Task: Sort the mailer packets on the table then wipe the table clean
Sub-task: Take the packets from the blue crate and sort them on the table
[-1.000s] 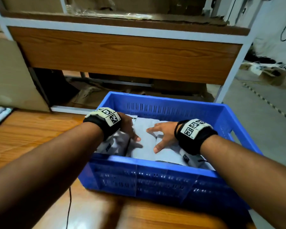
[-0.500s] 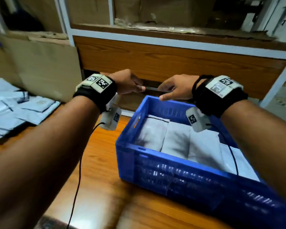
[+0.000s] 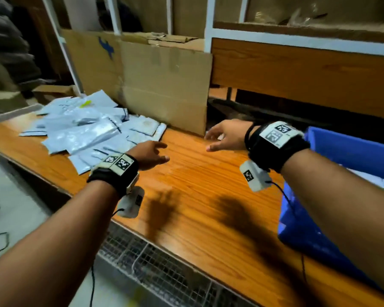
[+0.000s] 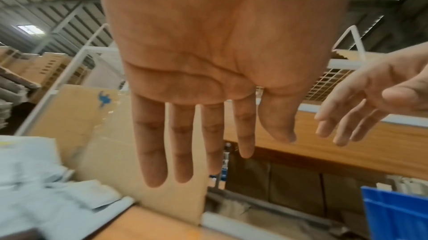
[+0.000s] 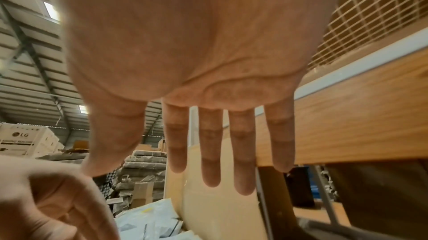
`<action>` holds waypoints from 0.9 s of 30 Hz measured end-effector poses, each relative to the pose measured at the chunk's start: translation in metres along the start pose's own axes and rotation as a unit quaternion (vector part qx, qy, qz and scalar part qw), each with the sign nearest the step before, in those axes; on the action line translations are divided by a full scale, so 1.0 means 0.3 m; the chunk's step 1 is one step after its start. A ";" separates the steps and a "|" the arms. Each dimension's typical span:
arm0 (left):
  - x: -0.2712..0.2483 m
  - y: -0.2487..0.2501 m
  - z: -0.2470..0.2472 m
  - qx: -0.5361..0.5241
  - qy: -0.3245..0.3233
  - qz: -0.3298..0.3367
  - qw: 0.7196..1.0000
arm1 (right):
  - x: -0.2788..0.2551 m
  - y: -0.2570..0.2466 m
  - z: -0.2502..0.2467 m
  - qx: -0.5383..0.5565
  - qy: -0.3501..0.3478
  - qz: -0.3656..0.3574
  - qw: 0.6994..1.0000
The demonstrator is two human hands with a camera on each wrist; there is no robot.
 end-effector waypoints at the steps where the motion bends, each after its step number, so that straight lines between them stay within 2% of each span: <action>1: 0.015 -0.074 0.001 -0.003 0.004 -0.010 1.000 | 0.046 -0.025 0.034 0.008 -0.013 0.002 1.000; 6: 0.096 -0.339 0.008 0.000 0.004 -0.048 0.999 | 0.264 -0.096 0.212 0.024 -0.095 0.012 0.995; 10: 0.194 -0.469 0.020 0.019 0.008 -0.065 0.998 | 0.455 -0.085 0.320 0.030 -0.116 0.021 0.993; 15: 0.352 -0.578 -0.044 0.031 0.047 -0.094 0.994 | 0.759 -0.078 0.388 0.083 -0.072 0.014 0.994; 19: 0.472 -0.611 -0.090 0.058 0.055 -0.079 0.994 | 0.979 -0.084 0.443 0.094 -0.018 0.017 0.995; 24: 0.619 -0.608 -0.095 0.092 0.032 -0.056 0.994 | 1.114 -0.075 0.520 0.106 -0.008 0.033 0.994; 27: 0.718 -0.599 -0.095 0.111 0.020 -0.066 0.991 | 1.165 -0.085 0.545 0.096 -0.010 0.035 0.995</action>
Point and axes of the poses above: each hand's wrist, its own x-axis towards the middle knuckle, its own z-axis out of the palm, y = z × x, the point moved 7 cm from there along x, towards the middle knuckle, and after that the axes turned 11 degrees about -z, right-handed, at the moved point
